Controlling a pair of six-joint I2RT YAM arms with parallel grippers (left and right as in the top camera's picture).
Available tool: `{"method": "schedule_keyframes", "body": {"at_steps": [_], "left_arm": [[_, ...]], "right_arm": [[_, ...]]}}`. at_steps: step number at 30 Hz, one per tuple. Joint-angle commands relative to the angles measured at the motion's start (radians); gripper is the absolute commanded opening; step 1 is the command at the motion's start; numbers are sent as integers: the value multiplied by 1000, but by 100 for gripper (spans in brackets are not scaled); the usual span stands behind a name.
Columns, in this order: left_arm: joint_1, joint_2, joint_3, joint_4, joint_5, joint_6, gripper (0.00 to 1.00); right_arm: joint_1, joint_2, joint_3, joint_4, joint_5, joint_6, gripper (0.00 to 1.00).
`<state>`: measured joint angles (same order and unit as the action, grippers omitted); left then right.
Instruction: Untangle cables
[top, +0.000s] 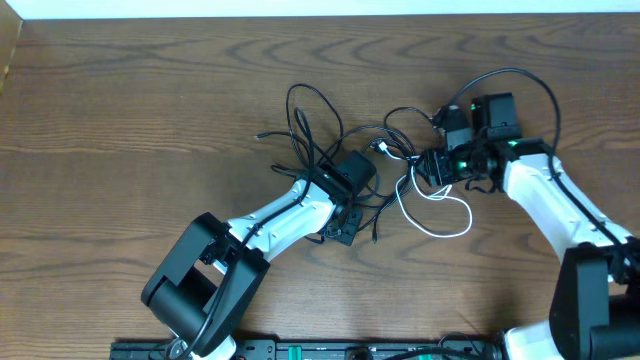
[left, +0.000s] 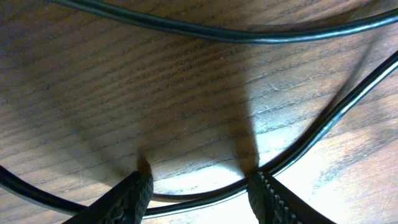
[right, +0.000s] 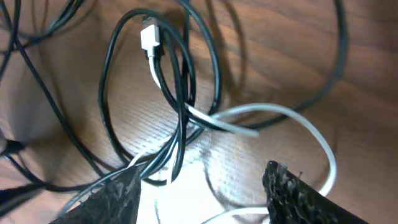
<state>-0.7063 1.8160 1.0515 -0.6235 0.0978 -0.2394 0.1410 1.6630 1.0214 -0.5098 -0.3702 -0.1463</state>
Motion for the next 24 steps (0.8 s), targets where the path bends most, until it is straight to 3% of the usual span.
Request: {"method": "schedule_keyframes", "body": {"at_steps": [1, 4, 20, 24], "left_arm": [[3, 9, -1, -16, -50, -9, 55], [3, 9, -1, -16, -50, -9, 55], [3, 9, -1, -16, -50, -9, 55], [3, 9, -1, -16, -50, -9, 55]], "right_arm": [[13, 35, 4, 22, 0, -210, 56], [12, 39, 4, 55, 81, -222, 53], [18, 90, -4, 135, 25, -282, 49], [18, 105, -4, 156, 4, -277, 36]]}}
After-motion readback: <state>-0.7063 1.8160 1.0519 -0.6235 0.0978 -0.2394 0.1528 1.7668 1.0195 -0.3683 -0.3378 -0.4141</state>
